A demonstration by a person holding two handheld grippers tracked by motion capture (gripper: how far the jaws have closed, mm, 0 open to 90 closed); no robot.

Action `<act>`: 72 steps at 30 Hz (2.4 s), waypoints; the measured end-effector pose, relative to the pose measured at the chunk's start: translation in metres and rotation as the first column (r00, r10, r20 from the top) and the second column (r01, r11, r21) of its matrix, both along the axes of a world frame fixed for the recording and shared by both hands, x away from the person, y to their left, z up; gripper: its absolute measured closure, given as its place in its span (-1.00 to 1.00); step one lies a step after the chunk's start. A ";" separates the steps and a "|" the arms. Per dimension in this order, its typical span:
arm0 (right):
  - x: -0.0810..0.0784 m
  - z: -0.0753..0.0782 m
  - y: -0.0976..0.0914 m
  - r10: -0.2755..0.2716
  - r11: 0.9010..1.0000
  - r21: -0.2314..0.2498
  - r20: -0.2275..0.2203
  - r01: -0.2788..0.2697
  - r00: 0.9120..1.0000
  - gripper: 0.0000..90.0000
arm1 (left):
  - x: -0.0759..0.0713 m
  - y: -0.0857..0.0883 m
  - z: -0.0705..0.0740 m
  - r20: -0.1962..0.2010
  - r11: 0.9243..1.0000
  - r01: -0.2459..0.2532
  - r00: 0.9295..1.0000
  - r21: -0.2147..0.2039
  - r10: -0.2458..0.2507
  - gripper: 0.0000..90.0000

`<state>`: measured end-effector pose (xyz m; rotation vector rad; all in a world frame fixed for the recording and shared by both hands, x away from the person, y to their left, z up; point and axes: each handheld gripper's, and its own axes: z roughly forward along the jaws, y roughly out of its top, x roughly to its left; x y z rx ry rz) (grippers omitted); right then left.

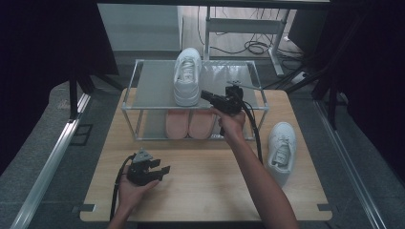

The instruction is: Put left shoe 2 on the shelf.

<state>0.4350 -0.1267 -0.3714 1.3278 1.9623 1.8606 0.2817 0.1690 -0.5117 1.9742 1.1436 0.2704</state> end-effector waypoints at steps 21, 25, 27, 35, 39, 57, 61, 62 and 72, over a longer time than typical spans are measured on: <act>-0.039 -0.015 -0.054 -0.040 0.999 0.001 0.051 0.040 0.998 0.87 | 0.000 -0.001 -0.001 -0.007 1.000 -0.001 1.000 0.004 0.001 0.05; -0.050 -0.020 -0.063 -0.051 0.998 -0.022 0.070 0.052 0.996 0.83 | 0.001 -0.002 -0.002 -0.007 1.000 -0.002 1.000 0.005 0.002 0.05; -0.055 -0.022 -0.066 -0.056 0.998 -0.034 0.079 0.059 0.995 0.82 | 0.001 -0.002 -0.002 -0.009 1.000 -0.002 1.000 0.007 0.002 0.05; -0.072 -0.035 -0.078 -0.058 0.996 -0.064 0.084 0.063 0.995 0.77 | 0.001 -0.003 -0.003 -0.012 1.000 0.000 1.000 0.007 0.000 0.05; -0.079 -0.042 -0.083 -0.061 0.995 -0.071 0.082 0.067 0.995 0.73 | 0.001 -0.003 -0.003 -0.012 1.000 0.000 1.000 0.006 0.000 0.05; -0.114 -0.068 -0.097 -0.062 0.986 -0.149 0.083 0.074 0.995 0.65 | 0.000 -0.004 -0.003 -0.015 1.000 -0.001 1.000 0.006 0.001 0.04; -0.119 -0.072 -0.100 -0.061 0.985 -0.155 0.079 0.072 0.995 0.64 | 0.000 -0.005 -0.003 -0.020 1.000 0.001 1.000 0.008 -0.001 0.04; -0.120 -0.073 -0.100 -0.061 0.985 -0.159 0.080 0.073 0.995 0.64 | 0.000 -0.005 -0.003 -0.020 1.000 0.001 1.000 0.009 -0.001 0.04; -0.128 -0.085 -0.101 -0.061 0.979 -0.193 0.065 0.072 0.996 0.62 | 0.001 -0.006 -0.005 -0.020 1.000 0.005 1.000 0.012 -0.004 0.04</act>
